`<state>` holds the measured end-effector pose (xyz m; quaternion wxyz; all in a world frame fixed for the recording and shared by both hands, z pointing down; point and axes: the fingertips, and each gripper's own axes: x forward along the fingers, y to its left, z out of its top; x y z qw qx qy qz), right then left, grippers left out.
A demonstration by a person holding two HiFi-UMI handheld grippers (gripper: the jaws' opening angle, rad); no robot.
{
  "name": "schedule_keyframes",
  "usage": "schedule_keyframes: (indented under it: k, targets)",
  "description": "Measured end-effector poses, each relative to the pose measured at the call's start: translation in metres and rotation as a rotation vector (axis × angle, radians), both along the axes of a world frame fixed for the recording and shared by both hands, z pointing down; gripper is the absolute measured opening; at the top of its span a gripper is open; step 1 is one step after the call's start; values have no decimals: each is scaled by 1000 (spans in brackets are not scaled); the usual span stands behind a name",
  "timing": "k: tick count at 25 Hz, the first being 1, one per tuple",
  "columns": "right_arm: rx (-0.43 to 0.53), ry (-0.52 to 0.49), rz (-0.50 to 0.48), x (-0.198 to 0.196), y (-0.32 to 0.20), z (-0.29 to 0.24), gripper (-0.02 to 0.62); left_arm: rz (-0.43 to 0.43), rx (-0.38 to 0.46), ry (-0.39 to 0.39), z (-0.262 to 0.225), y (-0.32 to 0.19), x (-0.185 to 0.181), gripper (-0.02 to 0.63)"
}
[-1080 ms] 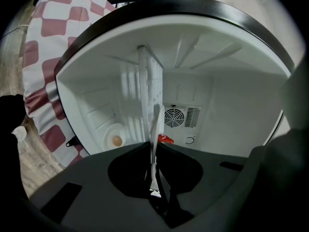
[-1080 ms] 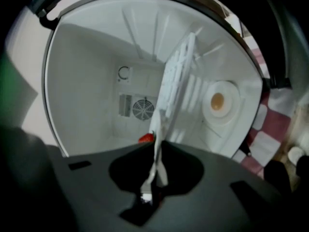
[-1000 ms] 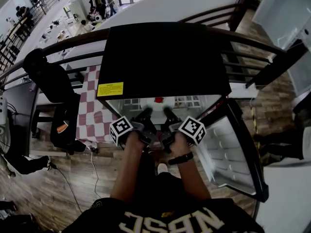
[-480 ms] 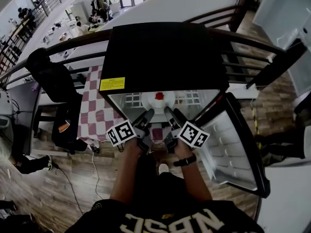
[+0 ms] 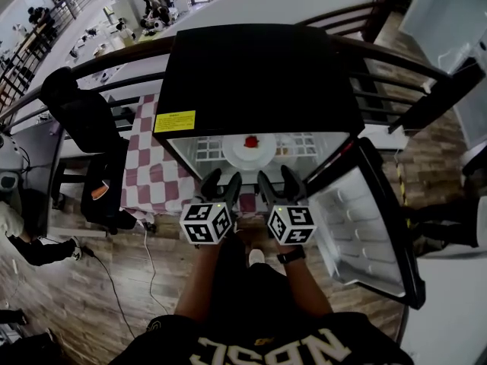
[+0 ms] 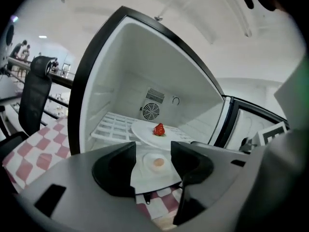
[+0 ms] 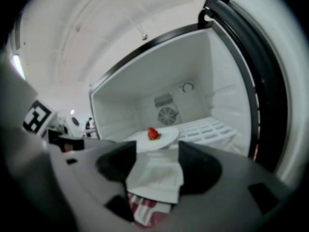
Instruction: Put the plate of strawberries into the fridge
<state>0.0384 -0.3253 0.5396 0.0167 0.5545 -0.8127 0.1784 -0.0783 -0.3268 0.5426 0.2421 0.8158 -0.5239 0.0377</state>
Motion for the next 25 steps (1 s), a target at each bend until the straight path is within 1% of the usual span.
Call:
schedule_keyframes:
  k: [2, 4, 6, 7, 8, 9, 11, 15, 19, 25]
  targets:
    - [12, 64, -33, -7, 1, 1, 281, -5, 41, -89, -1, -1, 2, 236]
    - [10, 111, -60, -12, 2, 4, 279, 10, 76, -171, 0, -1, 8, 236]
    - [-4, 131, -81, -15, 2, 9, 270, 31, 94, -210, 3, 0, 15, 233]
    - [-10, 133, -87, -16, 2, 11, 257, 38, 95, -218, 4, 0, 17, 222]
    - [-15, 133, -89, -16, 1, 13, 234, 41, 93, -223, 6, -1, 18, 195]
    - [-16, 134, -90, -16, 0, 13, 206, 40, 89, -226, 7, -2, 18, 166]
    - [-10, 145, -88, -17, -2, 12, 147, 39, 87, -230, 10, -4, 18, 131]
    - [7, 175, -77, -18, -9, 9, 72, 45, 99, -255, 8, -11, 20, 52]
    - [8, 183, -79, -23, -18, 9, 47, 46, 98, -271, 7, -22, 21, 28]
    - [-1, 180, -76, -26, -33, 7, 40, 42, 81, -268, 5, -39, 21, 21]
